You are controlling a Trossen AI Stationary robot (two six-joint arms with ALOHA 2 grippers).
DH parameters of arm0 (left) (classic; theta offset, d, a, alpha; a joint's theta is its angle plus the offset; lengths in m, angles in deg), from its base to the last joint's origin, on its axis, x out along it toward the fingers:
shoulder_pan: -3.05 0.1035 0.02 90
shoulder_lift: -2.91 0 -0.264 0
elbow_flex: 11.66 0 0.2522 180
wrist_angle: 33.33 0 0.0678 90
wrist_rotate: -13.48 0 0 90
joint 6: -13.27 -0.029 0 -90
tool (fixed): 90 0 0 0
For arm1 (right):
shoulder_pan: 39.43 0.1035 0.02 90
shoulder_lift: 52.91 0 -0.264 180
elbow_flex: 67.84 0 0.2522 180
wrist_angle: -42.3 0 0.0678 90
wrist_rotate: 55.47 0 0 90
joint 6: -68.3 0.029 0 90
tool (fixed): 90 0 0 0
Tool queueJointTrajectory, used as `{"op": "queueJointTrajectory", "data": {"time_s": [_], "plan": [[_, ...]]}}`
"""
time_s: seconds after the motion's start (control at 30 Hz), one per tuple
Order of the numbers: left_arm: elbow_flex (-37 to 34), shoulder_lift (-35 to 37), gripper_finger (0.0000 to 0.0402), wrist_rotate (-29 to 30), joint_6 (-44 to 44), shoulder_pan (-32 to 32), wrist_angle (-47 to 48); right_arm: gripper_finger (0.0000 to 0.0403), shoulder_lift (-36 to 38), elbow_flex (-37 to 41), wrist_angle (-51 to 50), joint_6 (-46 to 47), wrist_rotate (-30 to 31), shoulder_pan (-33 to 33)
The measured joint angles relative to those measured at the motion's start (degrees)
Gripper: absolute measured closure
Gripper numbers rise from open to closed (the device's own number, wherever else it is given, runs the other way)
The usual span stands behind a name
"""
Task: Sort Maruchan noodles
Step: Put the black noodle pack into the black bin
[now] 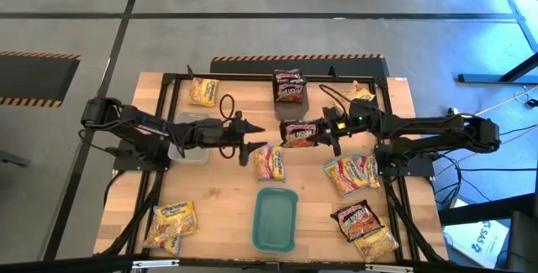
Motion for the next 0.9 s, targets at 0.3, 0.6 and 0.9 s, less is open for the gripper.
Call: {"op": "queueJointTrajectory", "data": {"time_s": [0.3, 0.6, 0.9], "plan": [[0.1, 0.0, 0.0082, -2.3, 4.9, 3.9, -0.1, 0.0308, -0.2, -2.6, 0.2, -5.8, 4.0, 0.1], [0.2, -1.8, 0.0051, -0.6, 4.5, 0.7, -3.2, 0.0307, -6.6, -2.6, 7.0, -8.3, 6.3, 0.2], [0.2, -5.7, 0.0054, 0.3, 4.1, 0.4, -11.2, 0.0307, -13.8, -2.7, 21.8, -5.9, 3.3, 0.2]]}}
